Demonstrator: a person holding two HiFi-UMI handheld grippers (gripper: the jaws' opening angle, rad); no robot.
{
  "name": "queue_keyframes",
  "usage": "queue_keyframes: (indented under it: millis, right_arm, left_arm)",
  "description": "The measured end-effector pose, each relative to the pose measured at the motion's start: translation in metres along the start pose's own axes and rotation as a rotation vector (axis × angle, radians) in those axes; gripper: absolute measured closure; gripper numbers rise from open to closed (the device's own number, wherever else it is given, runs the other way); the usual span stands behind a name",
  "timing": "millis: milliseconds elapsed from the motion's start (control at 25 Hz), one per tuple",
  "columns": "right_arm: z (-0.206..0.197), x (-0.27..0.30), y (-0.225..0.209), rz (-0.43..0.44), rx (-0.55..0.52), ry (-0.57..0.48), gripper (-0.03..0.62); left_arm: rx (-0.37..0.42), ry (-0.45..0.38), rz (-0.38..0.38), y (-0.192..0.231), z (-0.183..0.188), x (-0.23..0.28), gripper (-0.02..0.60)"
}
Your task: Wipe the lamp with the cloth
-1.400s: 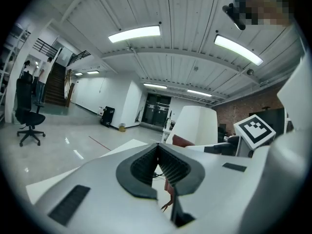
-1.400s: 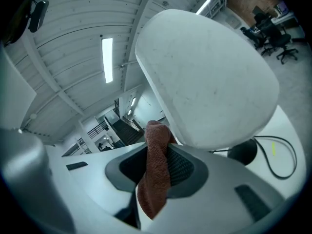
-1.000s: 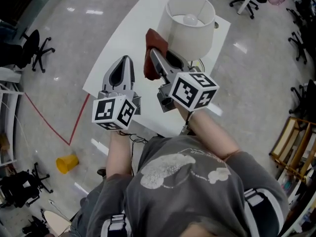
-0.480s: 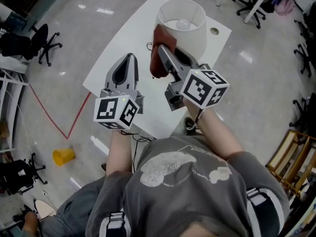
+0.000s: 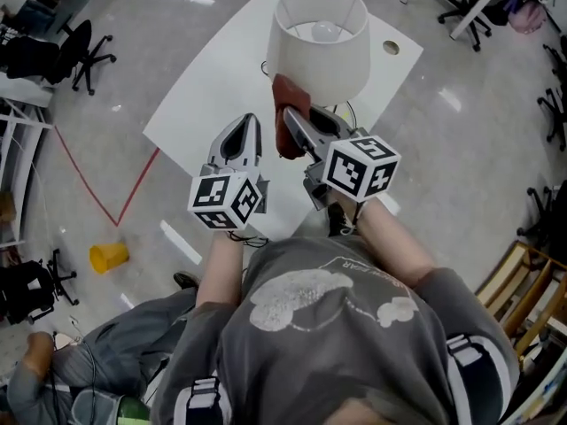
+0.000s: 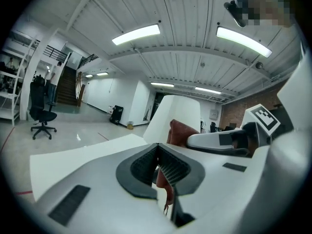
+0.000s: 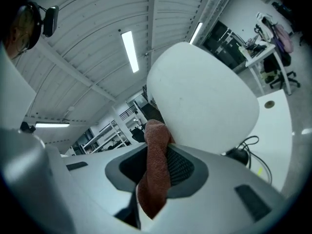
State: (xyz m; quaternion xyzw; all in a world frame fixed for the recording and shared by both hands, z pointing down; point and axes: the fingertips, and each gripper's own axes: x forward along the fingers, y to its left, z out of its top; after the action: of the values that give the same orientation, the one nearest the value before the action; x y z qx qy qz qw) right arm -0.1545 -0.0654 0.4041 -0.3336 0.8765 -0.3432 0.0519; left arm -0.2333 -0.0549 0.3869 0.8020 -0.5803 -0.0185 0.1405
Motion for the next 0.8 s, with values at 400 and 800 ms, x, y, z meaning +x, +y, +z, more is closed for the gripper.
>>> queue_keyframes:
  millis: [400, 800]
  right_arm:
    - [-0.049, -0.015, -0.043, 0.023, -0.084, 0.174, 0.508]
    - [0.016, -0.052, 0.005, 0.341, -0.345, 0.103, 0.508]
  left_arm:
    - [-0.069, 0.082, 0.08, -0.007, -0.057, 0.005, 0.574]
    - [-0.009, -0.127, 0.103, -0.043, 0.027, 0.001, 0.574]
